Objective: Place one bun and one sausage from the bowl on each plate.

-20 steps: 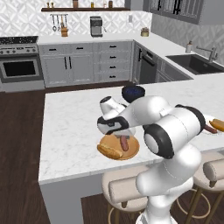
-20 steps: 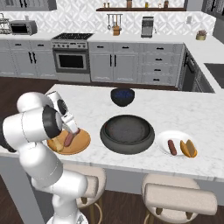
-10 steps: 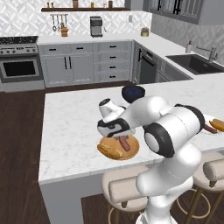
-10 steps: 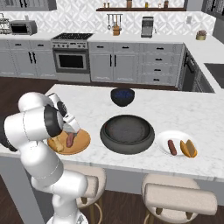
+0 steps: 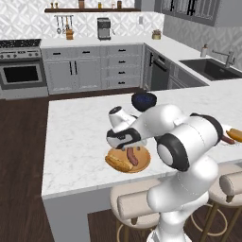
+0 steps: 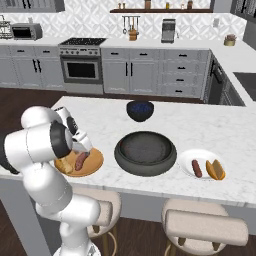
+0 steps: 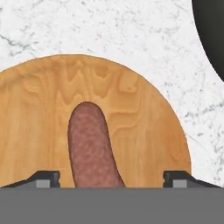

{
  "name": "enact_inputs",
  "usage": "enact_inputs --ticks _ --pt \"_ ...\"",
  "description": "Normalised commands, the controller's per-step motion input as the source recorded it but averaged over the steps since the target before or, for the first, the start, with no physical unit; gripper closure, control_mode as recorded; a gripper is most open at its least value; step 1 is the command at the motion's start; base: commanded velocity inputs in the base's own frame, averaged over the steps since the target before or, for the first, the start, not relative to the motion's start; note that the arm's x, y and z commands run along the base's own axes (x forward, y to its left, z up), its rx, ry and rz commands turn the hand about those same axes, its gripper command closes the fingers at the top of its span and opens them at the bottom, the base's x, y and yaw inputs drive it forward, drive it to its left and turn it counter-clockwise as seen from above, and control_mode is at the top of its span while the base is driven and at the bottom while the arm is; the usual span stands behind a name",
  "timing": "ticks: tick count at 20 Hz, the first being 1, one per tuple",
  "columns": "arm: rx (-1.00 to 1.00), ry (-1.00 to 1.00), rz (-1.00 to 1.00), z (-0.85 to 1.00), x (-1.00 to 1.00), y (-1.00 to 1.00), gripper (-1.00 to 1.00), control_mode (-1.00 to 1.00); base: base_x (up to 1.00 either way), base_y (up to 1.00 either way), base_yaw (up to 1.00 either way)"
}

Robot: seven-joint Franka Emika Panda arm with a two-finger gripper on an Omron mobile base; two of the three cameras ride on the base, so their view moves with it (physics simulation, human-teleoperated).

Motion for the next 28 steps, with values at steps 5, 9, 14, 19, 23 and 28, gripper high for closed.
enact_inputs --ticks 5,9,14,19,23,28 --pt "0.06 -0.04 0.04 0.55 -0.12 -0.06 -1.0 -1.0 0.0 0.0 0.0" --pt "0.01 -0.14 0.04 0.95 -0.57 0.01 -1.0 -1.0 0.0 0.0 0.0" --pt "0.17 -0.32 0.01 0.96 -0.72 0.0 -1.0 -1.0 0.0 0.0 0.0" --pt "0.21 -0.12 0.0 1.0 -0.3 -0.07 -1.0 -1.0 0.0 0.0 0.0" --pt "0.2 -0.04 0.0 1.0 -0.16 -0.21 -1.0 -1.0 0.0 0.0 0.0" --pt "0.06 -0.02 -0.01 0.39 -0.16 -0.09 -1.0 -1.0 0.0 0.0 0.0"
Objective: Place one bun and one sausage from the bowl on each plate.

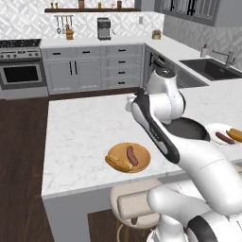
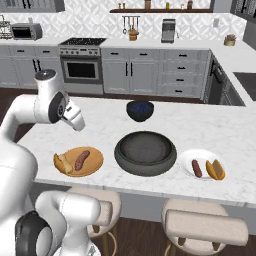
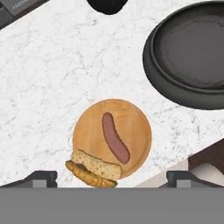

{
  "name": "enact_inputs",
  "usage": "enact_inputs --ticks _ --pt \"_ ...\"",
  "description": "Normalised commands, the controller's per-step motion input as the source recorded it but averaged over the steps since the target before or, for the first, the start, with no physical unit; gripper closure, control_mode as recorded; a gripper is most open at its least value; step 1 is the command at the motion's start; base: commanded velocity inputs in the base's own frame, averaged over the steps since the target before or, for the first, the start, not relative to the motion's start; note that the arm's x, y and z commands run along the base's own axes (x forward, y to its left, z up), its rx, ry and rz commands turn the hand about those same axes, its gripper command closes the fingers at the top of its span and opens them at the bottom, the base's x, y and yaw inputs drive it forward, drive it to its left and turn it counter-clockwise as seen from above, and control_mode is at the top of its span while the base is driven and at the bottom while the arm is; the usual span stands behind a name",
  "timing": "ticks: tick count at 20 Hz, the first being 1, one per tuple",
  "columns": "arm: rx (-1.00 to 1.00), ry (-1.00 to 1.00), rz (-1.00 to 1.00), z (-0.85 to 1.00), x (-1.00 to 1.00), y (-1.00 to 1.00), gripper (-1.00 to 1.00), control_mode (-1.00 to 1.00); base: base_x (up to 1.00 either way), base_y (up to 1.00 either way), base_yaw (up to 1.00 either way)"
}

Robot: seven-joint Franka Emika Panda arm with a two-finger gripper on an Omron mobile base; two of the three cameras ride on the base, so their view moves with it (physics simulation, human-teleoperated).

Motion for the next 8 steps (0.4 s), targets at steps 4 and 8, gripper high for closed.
enact_inputs --ticks 4,8 --pt "0.0 -0.02 0.02 0.0 -0.45 0.06 -1.0 -1.0 0.0 0.0 0.0" --pt "-0.03 -0.28 0.04 0.0 -1.0 0.11 -1.0 -1.0 0.0 0.0 0.0"
